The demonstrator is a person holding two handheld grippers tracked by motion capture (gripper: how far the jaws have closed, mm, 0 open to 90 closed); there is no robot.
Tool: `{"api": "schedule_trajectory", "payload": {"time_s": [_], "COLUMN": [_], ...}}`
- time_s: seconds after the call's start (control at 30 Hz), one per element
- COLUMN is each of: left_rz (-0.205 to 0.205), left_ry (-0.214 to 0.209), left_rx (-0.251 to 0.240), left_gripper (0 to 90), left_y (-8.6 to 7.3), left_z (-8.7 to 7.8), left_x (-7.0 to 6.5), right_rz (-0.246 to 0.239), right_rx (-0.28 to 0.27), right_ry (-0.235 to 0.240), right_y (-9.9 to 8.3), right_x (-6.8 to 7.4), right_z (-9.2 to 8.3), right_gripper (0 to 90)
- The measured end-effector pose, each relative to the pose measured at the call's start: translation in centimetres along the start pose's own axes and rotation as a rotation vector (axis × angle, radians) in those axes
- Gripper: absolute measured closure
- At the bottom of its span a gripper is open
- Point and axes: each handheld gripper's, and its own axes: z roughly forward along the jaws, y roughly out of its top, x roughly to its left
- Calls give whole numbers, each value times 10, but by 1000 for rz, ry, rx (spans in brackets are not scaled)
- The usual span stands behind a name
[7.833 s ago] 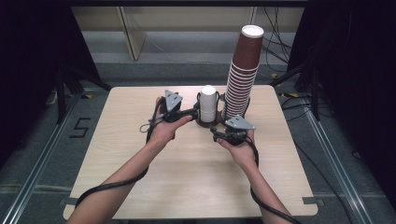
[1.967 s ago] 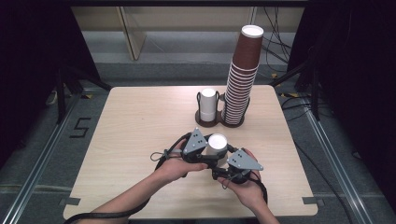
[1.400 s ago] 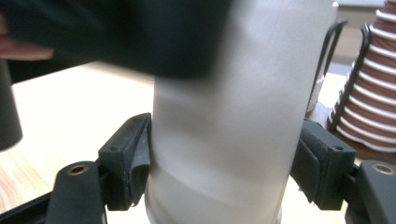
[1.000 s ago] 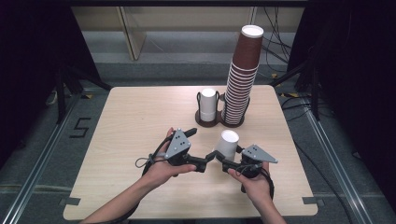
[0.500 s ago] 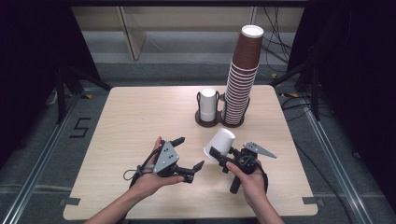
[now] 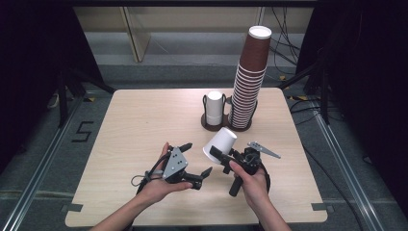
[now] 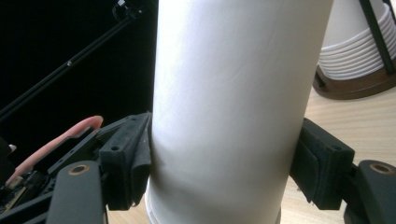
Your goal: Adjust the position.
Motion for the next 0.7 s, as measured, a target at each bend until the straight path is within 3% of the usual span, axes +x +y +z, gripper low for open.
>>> {"api": "schedule_trajectory", "payload": {"time_s": [0.37,0.4,0.43,0.47,0.5,0.53,0.57,0.6,0.7], "left_rz": [6,1,-2,20,1,5,2,-4,-12], "left_ry": [-24,-26,-27,21,-23,-20,-20,-28,-40], "left_rx": [21,15,23,26,28,30,31,32,34], "left_gripper": [3,3,3,3,3,4,4,5,7], "left_y": [0,0,0,0,-1,-1,-2,-2,-4], "left_z": [12,14,15,16,19,20,22,24,28], "left_x": [-3,-4,-4,-2,-4,-4,-4,-5,-5], "right_rz": [41,25,77,43,41,37,63,40,39], "right_rx": [-5,-12,3,-7,-4,-1,3,1,2], "right_ry": [40,37,42,54,54,37,41,44,46], "right_y": [-2,-2,-3,-3,-3,-3,-4,-4,-4], "right_x": [1,0,3,1,1,1,3,2,2], "right_z": [0,0,0,0,0,1,1,1,1], "right_gripper": [290,290,290,290,290,290,290,290,290]}}
